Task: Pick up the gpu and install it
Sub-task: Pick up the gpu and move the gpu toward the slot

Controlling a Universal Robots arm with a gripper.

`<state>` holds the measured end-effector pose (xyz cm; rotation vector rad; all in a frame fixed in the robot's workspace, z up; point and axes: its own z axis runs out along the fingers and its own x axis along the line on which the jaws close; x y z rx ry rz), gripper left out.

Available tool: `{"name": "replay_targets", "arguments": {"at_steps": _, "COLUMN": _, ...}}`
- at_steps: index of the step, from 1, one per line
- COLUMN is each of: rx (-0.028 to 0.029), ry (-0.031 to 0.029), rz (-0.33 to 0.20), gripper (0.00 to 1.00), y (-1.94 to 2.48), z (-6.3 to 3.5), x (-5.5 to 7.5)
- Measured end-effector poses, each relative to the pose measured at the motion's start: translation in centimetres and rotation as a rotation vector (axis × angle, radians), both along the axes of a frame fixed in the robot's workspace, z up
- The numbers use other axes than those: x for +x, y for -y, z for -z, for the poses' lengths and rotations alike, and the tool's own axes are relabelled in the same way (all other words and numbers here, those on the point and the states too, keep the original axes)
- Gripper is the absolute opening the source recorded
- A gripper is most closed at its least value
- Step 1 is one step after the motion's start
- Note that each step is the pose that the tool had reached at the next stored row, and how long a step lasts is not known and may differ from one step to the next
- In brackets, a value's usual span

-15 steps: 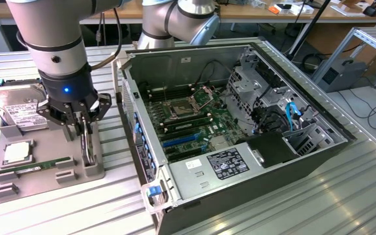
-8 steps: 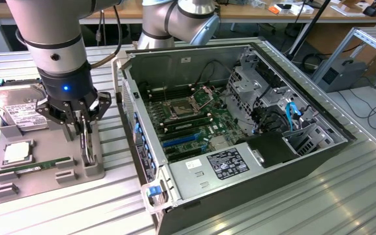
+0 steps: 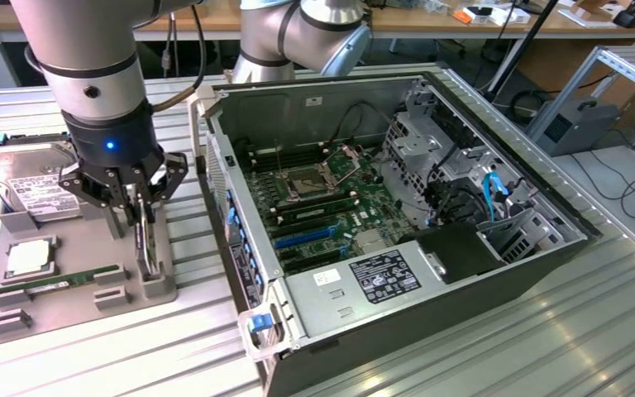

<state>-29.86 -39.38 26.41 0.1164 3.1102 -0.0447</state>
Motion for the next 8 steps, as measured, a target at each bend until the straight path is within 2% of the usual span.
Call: {"name": "replay_targets", "arguments": {"at_steps": 8, "rx": 0.0, "ry": 0.0, "rz": 0.0, "gripper": 0.27, "y": 0.0, "z": -0.34, "x": 0.0}}
